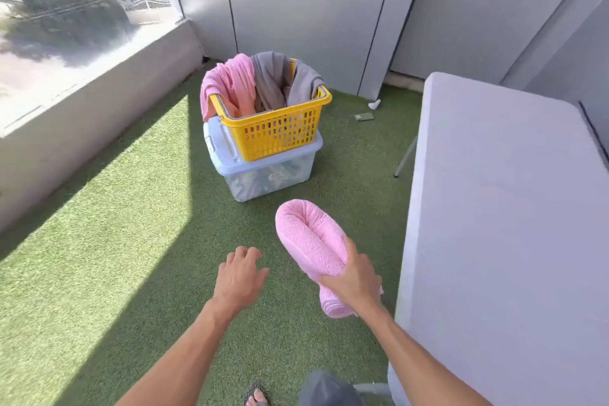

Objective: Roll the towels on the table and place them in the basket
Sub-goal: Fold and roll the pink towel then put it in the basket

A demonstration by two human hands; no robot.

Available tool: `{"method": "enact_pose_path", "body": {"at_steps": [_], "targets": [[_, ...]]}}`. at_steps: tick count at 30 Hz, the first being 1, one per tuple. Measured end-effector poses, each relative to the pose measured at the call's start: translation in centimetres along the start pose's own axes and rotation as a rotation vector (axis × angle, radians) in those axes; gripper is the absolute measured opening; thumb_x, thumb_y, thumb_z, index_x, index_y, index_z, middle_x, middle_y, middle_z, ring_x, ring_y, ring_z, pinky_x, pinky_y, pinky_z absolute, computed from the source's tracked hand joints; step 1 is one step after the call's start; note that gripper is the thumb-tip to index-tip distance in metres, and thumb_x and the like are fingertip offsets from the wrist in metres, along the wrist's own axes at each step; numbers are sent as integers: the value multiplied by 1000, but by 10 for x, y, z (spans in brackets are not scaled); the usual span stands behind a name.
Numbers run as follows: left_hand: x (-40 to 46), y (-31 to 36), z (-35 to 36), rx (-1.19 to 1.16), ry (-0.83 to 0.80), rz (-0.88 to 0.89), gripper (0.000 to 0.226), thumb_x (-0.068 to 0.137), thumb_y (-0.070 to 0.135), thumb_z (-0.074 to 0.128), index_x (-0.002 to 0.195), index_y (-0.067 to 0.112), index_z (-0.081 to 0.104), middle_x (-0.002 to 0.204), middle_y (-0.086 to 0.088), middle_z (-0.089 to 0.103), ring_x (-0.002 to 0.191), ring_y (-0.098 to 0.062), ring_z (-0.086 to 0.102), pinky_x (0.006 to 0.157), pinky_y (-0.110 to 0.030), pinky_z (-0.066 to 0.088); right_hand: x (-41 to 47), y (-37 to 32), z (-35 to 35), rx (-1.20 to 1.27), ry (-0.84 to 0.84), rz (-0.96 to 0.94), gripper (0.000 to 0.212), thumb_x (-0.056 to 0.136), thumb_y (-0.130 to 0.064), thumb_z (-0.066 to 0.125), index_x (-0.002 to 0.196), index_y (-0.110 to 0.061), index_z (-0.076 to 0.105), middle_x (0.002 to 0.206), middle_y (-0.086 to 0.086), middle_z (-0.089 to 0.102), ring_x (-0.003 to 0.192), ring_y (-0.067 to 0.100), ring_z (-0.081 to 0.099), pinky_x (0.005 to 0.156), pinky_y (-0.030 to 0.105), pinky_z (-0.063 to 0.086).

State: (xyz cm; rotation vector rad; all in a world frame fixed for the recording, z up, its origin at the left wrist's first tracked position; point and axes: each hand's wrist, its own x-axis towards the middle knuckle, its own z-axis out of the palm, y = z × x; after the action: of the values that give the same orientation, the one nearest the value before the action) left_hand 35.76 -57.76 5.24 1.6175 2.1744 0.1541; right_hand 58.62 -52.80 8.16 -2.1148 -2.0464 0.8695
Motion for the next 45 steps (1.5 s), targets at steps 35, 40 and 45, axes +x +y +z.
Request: {"method": "enact_pose_path", "body": {"at_steps": [35, 40, 45], "targets": [[638, -127, -163, 12, 206, -22, 28, 88, 24, 61, 112, 9, 59, 125, -19, 54, 115, -38, 54, 81, -46, 51, 609, -370, -10, -479, -256, -225, 100, 65, -62, 67, 147, -34, 17, 128, 11, 51, 118, 33, 49, 90, 46, 41], [690, -146, -154, 23, 184, -107, 48, 88, 30, 65, 129, 10, 50, 142, -24, 45, 135, -39, 41, 103, -52, 42, 670, -386, 12, -567, -357, -286, 101, 66, -62, 67, 148, -34, 15, 128, 11, 50, 118, 33, 49, 93, 46, 40], [736, -155, -139, 30, 199, -248, 61, 92, 39, 53, 144, 9, 40, 154, -22, 27, 143, -37, 26, 112, -53, 31, 734, -394, 57, -619, -400, -410, 102, 68, -68, 64, 149, -35, 13, 123, 10, 51, 114, 34, 51, 89, 46, 41]]}}
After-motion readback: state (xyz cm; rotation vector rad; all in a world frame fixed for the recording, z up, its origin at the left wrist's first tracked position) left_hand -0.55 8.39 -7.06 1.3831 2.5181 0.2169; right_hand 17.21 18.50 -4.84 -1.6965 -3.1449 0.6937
